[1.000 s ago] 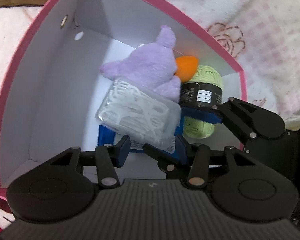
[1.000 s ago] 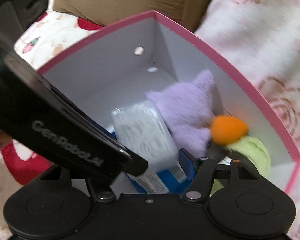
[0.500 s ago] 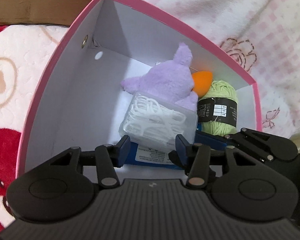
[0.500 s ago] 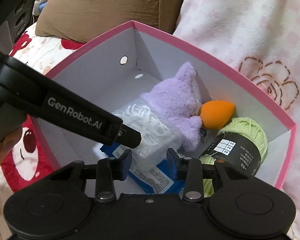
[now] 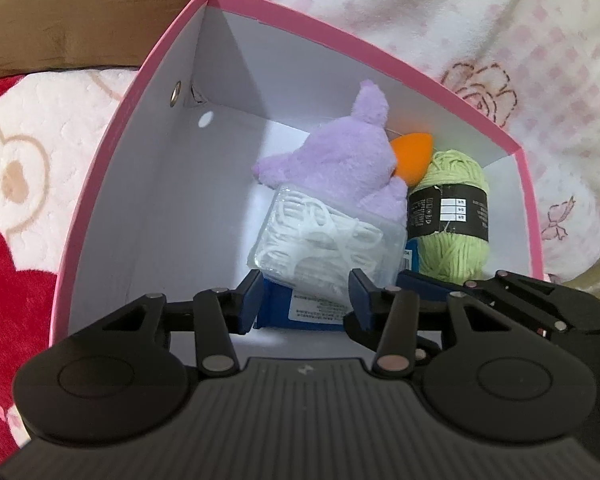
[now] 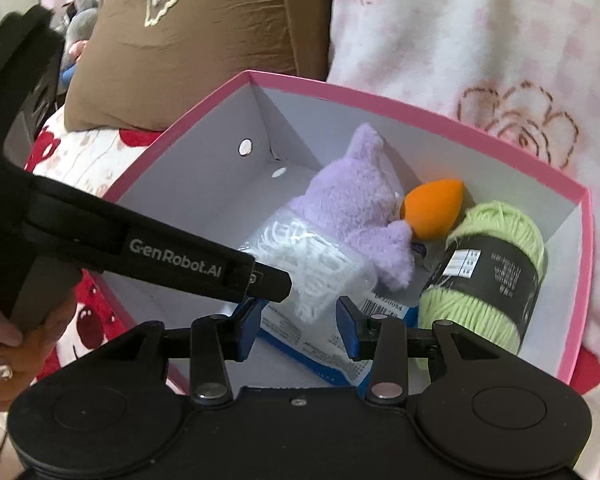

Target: Organize objects

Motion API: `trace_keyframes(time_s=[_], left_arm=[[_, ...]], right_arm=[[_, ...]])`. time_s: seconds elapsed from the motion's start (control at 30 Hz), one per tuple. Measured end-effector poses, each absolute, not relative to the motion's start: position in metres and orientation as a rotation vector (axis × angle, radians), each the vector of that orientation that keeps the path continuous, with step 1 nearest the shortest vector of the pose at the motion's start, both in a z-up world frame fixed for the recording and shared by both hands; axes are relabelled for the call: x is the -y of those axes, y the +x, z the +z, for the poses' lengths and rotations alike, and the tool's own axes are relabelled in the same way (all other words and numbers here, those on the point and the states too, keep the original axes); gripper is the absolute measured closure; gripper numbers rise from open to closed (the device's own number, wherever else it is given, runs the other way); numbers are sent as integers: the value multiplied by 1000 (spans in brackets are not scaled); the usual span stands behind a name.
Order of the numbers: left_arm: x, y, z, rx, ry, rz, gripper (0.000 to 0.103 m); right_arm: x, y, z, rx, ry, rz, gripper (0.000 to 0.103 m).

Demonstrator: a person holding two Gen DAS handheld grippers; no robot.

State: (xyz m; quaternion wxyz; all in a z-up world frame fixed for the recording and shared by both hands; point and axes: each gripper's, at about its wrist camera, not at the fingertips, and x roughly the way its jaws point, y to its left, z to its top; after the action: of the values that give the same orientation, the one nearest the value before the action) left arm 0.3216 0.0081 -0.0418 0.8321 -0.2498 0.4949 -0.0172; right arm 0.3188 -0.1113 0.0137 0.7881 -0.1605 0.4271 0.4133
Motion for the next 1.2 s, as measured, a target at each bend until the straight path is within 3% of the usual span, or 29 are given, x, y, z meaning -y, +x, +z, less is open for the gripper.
trace_keyframes(time_s=[0.6,1.2], left_arm=[[-15,276,13,-1058,-431,-80,57],[-13,205,108,-983,-310,-84,53]], right_arm=[[144,279,60,-805,-198,794,56],[152,202,121,-811,-192,689,51]])
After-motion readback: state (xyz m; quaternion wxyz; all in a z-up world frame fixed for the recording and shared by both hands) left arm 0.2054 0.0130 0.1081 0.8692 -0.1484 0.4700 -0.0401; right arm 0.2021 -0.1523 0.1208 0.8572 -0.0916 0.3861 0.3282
